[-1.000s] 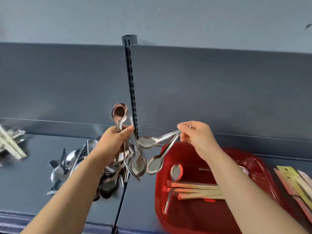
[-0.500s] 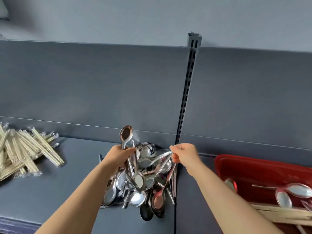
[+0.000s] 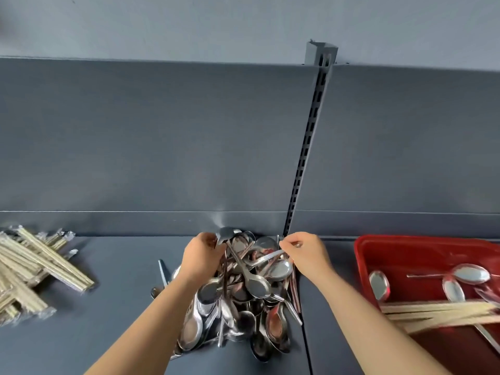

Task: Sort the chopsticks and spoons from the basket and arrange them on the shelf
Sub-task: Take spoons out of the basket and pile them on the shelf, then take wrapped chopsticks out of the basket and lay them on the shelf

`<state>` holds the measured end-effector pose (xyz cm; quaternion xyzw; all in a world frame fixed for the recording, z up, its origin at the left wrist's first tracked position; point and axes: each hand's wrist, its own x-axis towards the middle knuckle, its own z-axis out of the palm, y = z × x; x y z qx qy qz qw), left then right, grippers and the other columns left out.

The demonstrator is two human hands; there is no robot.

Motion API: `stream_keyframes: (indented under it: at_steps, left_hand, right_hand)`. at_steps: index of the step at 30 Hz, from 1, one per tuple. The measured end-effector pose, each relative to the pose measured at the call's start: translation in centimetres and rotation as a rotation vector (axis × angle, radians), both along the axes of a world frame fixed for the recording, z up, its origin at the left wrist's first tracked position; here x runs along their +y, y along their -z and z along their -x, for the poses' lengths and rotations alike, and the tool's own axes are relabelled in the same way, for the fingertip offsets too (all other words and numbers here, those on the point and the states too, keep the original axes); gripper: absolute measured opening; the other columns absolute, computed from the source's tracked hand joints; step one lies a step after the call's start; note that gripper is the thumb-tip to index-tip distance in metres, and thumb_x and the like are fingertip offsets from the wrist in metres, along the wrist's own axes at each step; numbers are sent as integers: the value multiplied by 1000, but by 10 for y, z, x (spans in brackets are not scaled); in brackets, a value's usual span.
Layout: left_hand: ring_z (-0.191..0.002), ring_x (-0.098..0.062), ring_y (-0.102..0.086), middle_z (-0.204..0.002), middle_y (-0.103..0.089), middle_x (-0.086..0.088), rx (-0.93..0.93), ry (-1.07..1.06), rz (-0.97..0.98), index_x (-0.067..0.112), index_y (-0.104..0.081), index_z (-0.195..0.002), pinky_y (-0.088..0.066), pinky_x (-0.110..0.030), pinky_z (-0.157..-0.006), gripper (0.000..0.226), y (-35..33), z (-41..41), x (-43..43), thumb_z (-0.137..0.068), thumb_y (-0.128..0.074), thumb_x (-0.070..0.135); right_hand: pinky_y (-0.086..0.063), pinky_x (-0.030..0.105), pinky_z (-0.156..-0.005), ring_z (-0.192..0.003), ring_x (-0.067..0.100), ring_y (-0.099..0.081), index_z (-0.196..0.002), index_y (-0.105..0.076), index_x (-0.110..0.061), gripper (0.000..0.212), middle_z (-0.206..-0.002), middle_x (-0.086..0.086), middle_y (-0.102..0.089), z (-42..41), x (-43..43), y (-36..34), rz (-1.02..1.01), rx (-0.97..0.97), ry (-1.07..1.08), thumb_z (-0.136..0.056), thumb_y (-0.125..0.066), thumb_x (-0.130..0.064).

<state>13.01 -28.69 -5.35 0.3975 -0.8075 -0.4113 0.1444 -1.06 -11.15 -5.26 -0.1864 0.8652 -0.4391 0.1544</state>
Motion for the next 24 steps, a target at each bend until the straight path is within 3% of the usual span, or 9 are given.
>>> stream_keyframes:
  at_steps: [3, 4, 6, 7, 9, 14, 19, 21, 24]
  left_hand:
    - [-79, -28, -56, -83, -61, -10, -8, 27, 99, 21, -51, -80, -43, -34, -73, 13, -5, -4, 5, -90, -59, 17]
    - [-92, -32, -60, -96, -66, -14, -15, 29, 119, 16, -60, -90, -43, -34, -78, 3, -6, -6, 6, -92, -58, 18]
    - [-117, -33, -54, -126, -60, -15, -28, 23, 137, 8, -61, -121, -41, -33, -93, 30, -9, -7, 10, -94, -56, 20]
    - [-120, -32, -52, -132, -56, -14, -11, 16, 141, 7, -57, -128, -39, -33, -97, 36, -12, -7, 14, -94, -55, 20]
    - [-118, -29, -55, -132, -56, -11, 58, 27, 157, 10, -58, -128, -41, -34, -97, 36, -20, -5, 23, -94, -56, 21]
    - [-98, -14, -64, -110, -68, 0, 236, 138, 147, 14, -65, -114, -49, -31, -91, 24, -41, 17, 67, -92, -59, 21]
    - [-75, 4, -62, -83, -68, 14, 346, 371, 91, 22, -66, -95, -44, -7, -68, 8, -55, 66, 139, -90, -63, 18]
    - [-68, 5, -59, -78, -66, 16, 333, 491, 99, 24, -65, -90, -44, -10, -66, 8, -56, 85, 166, -89, -65, 17]
    - [-72, -5, -60, -81, -66, 10, 265, 654, 86, 17, -67, -98, -47, -17, -73, 10, -52, 122, 213, -88, -67, 16]
  right_hand:
    - [-50, 31, -82, -88, 18, -65, -95, -74, -11, 14, -91, 1, -72, -3, 7, -5, -3, 52, 21, -87, -67, -19]
    - [-49, 30, -82, -90, 19, -65, -96, -74, -10, 15, -92, 1, -72, -4, 10, -7, 5, 63, 30, -88, -66, -19]
    - [-49, 31, -81, -91, 21, -65, -96, -73, -9, 16, -92, 4, -73, -4, 17, -9, 23, 86, 53, -89, -63, -18]
    - [-48, 30, -78, -89, 22, -65, -97, -73, -7, 17, -91, 5, -72, -4, 22, -12, 26, 101, 60, -90, -62, -19]
    - [-45, 23, -70, -85, 16, -61, -106, -71, -8, 22, -93, 0, -69, -2, 35, -17, 43, 116, 72, -92, -60, -22]
    - [-39, 11, -76, -94, 5, -59, -120, -66, -11, 30, -107, -6, -67, 10, 94, -40, 149, 181, 154, -93, -62, -23]
    - [-35, -7, -68, -90, 4, -59, -117, -67, -4, 27, -105, -2, -67, 39, 188, -53, 168, 256, 290, -92, -64, -14]
    - [-35, -5, -69, -92, 7, -59, -116, -68, -3, 27, -106, 0, -67, 52, 224, -53, 128, 264, 329, -91, -64, -12]
    - [-39, 15, -83, -96, 10, -60, -115, -70, -5, 26, -108, 1, -69, 73, 285, -48, 25, 237, 385, -91, -64, -13]
